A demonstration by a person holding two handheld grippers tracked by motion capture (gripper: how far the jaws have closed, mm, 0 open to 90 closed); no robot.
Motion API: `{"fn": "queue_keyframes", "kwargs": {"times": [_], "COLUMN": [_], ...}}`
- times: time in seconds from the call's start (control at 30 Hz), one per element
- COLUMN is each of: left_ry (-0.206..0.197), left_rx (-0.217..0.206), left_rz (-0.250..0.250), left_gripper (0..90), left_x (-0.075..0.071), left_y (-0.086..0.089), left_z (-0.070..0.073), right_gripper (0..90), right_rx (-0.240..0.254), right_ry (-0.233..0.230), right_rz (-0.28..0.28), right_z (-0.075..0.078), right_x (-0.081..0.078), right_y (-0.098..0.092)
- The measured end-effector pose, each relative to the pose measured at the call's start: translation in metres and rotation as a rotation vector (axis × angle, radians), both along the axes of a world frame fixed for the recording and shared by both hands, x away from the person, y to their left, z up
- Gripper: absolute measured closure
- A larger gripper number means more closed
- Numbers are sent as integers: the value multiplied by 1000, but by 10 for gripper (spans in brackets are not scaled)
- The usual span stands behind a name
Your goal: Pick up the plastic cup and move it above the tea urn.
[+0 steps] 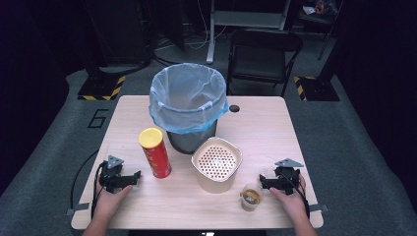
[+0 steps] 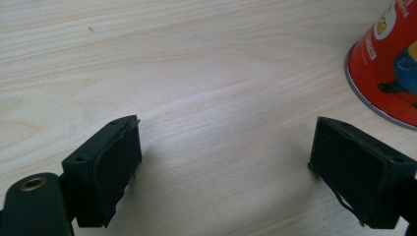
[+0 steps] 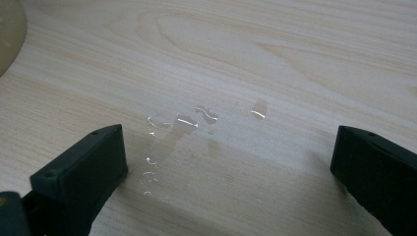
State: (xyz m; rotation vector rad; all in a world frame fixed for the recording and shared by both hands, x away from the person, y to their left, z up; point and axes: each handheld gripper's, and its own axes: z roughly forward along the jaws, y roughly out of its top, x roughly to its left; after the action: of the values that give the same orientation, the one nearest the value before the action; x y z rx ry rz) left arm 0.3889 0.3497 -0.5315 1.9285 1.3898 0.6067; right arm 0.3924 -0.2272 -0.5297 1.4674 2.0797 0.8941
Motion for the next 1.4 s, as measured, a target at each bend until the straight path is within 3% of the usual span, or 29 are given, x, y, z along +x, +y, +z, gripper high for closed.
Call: {"fn": "queue_keyframes", "kwargs": {"times": [0.5,0.57,0.63,0.73,0.93,1.07,1.1,1.17,1.4], "left_ry": [-3,10,6,1,5,-1,0,0,-1], "left_rx": [-10,-5,7,-7,0,-5,-4,-4,-1], "left_rz": [-18,-20,-17,-5,-2,4,5,5,4], "left_gripper": [114,117,117,134,142,152,152,152,151], "left_x": [-1,-3,-3,-3,-4,-3,-3,-3,-4], "left_y": [0,0,-1,-1,-1,0,0,0,0], "left_z": [0,1,1,0,1,1,1,1,1], "right_gripper": [87,158,161,208,282,379,430,435,456], "right_rx": [3,10,9,13,16,9,28,34,55], "right_ry": [-19,-33,-37,-45,-38,-19,10,19,-2], "right_rz": [11,7,4,10,14,33,36,47,78], "right_z": [1,2,1,2,4,7,11,12,38], "right_x": [-4,-6,-5,-6,-8,-10,-11,-12,-19], "right_y": [-6,-8,-8,-8,-7,-7,-6,-7,2]}}
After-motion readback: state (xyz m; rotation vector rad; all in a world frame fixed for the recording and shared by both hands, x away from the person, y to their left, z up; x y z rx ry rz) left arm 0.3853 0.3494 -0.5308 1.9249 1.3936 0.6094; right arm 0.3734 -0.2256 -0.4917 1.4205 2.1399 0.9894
